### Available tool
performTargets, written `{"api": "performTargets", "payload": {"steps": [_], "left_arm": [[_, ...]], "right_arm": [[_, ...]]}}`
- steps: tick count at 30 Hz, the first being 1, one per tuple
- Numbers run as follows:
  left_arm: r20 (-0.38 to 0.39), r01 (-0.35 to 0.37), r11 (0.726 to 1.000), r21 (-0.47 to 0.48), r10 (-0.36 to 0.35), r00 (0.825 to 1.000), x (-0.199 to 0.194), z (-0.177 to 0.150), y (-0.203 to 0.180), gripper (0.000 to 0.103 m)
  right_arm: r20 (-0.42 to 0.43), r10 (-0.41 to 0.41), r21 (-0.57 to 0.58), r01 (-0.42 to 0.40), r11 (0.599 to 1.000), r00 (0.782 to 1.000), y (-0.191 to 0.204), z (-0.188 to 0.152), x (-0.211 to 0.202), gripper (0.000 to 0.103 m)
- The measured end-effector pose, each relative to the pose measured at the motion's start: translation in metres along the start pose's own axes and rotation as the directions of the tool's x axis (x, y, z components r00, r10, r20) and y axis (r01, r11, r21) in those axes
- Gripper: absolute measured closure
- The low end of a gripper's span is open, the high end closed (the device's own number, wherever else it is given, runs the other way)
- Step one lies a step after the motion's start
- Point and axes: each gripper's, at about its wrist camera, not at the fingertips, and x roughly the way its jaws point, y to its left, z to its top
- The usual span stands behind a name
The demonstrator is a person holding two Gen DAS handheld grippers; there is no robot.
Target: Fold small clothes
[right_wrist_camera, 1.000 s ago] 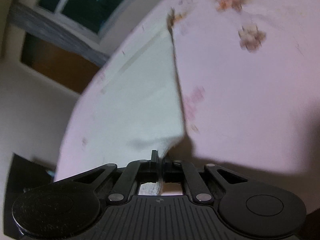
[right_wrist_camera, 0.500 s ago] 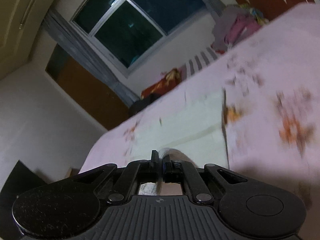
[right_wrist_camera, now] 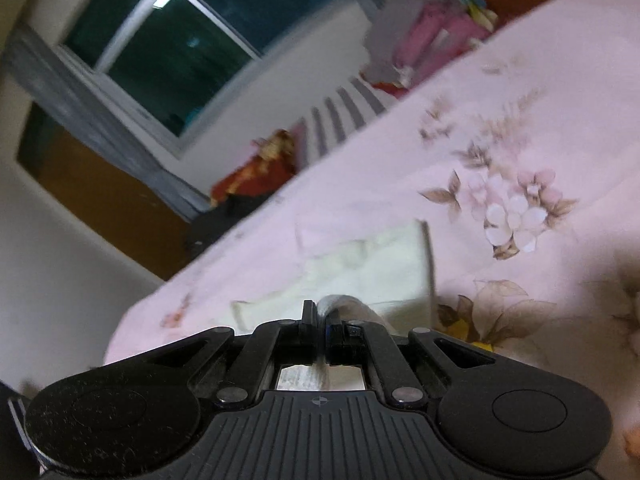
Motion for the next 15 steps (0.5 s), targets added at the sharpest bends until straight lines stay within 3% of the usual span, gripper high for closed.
{"api": "performTargets", "payload": {"steps": [9, 10, 11, 12, 13, 14, 15], "left_arm": [[-0.023, -0.007, 1.000, -0.002, 0.007, 1.000, 0.051, 0.021, 0.014, 0.099], [-0.016, -0.008, 1.000, 0.004, 0.009, 1.000, 0.052, 0.023, 0.014, 0.095], [0.005, -0.012, 1.000, 0.008, 0.012, 1.000, 0.052, 0.025, 0.015, 0.080], [0.032, -0.012, 1.000, 0.005, 0.012, 0.999, 0.051, 0.028, 0.016, 0.073], [0.053, -0.007, 1.000, -0.002, 0.008, 0.999, 0.049, 0.030, 0.017, 0.060], [0.064, -0.004, 1.000, -0.003, 0.004, 0.998, 0.046, 0.032, 0.018, 0.052], [0.068, -0.016, 1.000, 0.009, 0.015, 0.998, 0.045, 0.035, 0.018, 0.050]], "right_arm": [[-0.026, -0.007, 0.122, 0.011, 0.992, 1.000, -0.037, 0.018, 0.047, 0.101], [-0.024, -0.002, 0.108, 0.005, 0.994, 1.000, -0.038, 0.019, 0.052, 0.101], [-0.010, -0.030, 0.083, 0.030, 0.996, 1.000, -0.034, 0.021, 0.052, 0.100], [0.006, -0.068, 0.056, 0.068, 0.996, 0.998, -0.027, 0.022, 0.049, 0.100], [0.019, -0.097, 0.033, 0.097, 0.995, 0.995, -0.025, 0.024, 0.050, 0.100], [0.028, -0.089, 0.022, 0.088, 0.996, 0.996, -0.025, 0.025, 0.049, 0.094], [0.034, -0.088, 0.007, 0.088, 0.996, 0.996, -0.023, 0.026, 0.048, 0.088]]}}
